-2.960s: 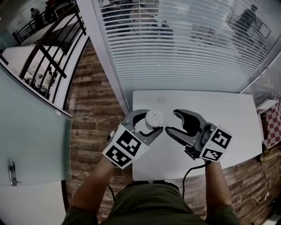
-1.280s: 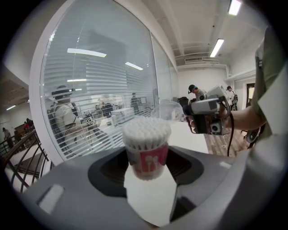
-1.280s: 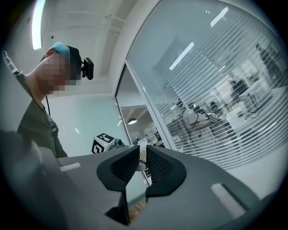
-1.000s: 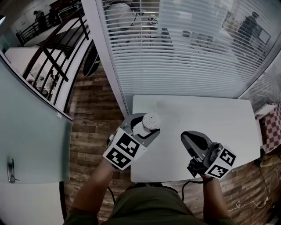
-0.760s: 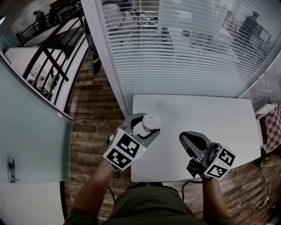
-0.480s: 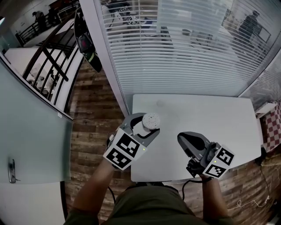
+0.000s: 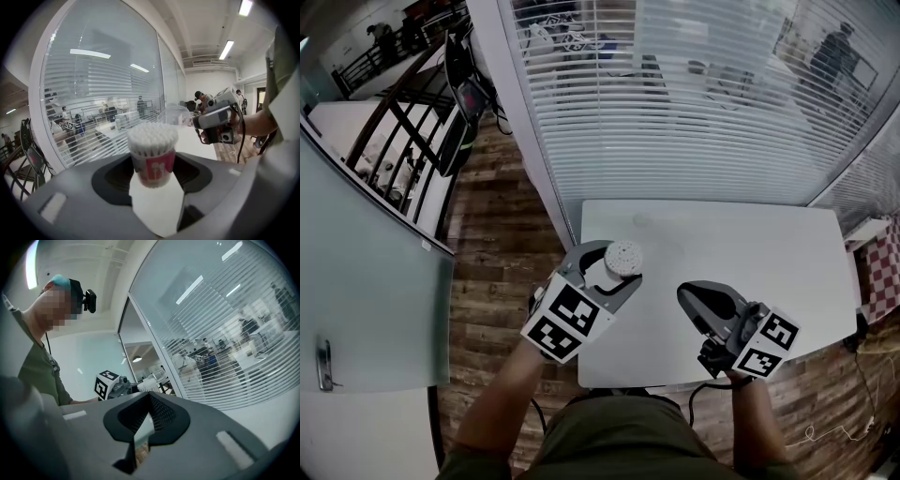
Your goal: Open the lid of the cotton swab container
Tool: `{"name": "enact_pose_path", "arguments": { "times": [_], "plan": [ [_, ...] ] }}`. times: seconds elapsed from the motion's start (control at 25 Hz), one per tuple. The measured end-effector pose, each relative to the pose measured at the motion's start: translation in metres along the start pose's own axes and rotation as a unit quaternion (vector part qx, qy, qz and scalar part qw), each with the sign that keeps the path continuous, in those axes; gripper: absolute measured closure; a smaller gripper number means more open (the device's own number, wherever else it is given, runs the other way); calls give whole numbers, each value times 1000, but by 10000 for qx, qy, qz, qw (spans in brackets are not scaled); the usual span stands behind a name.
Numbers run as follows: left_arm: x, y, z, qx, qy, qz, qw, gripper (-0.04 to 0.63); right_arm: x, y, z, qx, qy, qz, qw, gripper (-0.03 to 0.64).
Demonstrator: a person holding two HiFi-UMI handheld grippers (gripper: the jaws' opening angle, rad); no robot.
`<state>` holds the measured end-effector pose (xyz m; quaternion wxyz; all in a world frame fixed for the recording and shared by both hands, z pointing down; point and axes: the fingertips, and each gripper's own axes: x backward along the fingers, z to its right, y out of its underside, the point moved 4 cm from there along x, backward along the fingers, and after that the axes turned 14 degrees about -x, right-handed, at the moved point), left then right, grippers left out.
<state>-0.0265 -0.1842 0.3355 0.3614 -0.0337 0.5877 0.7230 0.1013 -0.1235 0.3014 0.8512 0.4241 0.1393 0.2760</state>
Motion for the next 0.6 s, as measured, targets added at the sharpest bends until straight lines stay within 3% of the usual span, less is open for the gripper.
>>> {"name": "enact_pose_path", "arguments": {
  "times": [0.6],
  "plan": [
    [-8,-4,-4,-11,32,-3,10000,331,0,-1,13,-112,38,-9,9999,606]
  ]
}}
